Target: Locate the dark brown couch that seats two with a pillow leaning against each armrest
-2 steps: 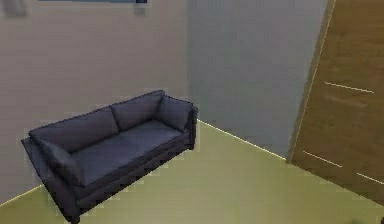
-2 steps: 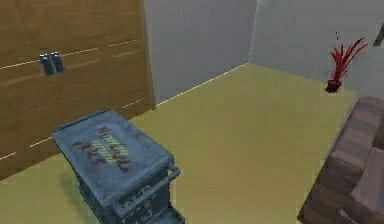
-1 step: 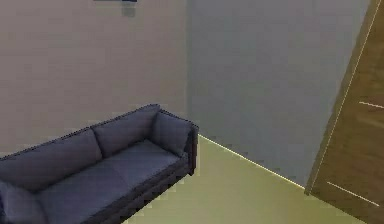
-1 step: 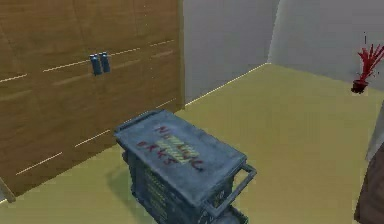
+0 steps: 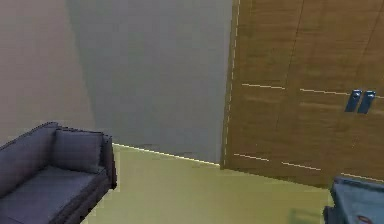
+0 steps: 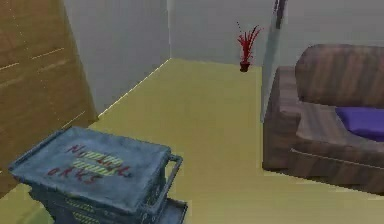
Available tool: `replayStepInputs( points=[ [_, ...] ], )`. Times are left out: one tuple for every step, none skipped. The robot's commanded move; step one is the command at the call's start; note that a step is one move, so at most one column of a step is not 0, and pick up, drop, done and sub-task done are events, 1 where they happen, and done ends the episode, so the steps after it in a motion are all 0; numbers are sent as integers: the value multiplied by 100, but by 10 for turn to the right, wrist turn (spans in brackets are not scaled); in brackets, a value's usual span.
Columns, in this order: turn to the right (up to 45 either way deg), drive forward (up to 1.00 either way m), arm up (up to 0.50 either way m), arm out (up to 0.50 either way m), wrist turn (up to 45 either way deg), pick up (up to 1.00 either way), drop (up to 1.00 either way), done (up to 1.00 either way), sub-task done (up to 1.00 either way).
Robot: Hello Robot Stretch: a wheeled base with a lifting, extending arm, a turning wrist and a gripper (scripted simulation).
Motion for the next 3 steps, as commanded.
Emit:
replayStepInputs(
  points=[
    [0,100,0,0,0,0,0,0,0],
    [60,0,0,0,0,0,0,0,0],
    [0,20,0,0,0,0,0,0,0]
  ],
)
